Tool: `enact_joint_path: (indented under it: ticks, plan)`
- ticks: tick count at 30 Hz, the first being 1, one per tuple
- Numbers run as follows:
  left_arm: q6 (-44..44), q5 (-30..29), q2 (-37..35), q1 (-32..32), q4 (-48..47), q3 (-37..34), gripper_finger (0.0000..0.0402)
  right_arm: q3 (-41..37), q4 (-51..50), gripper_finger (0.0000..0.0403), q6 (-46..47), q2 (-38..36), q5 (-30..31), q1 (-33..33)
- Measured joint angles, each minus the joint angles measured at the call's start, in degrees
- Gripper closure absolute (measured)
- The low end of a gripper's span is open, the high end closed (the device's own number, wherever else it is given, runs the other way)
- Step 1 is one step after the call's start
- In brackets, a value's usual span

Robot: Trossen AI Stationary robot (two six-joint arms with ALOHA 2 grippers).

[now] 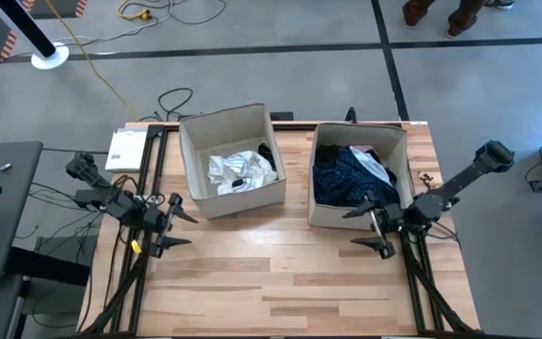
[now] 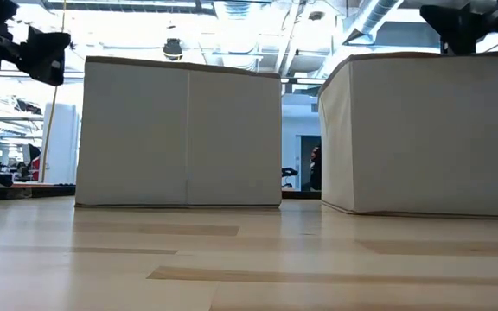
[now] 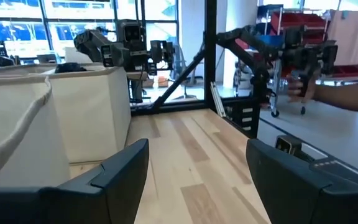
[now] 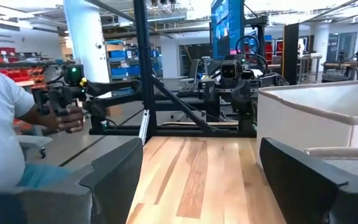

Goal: Sort clothes
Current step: Return to Home Position

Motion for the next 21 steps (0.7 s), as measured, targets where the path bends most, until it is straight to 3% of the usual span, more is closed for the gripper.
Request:
enact_joint_path:
  ticks: [21]
  plan:
    - [-0.81, -0.13, 0.04, 0.02, -0.77, 0.23, 0.0136, -0.01, -0.52, 0.0062, 0.19, 0.07, -0.35, 0.02]
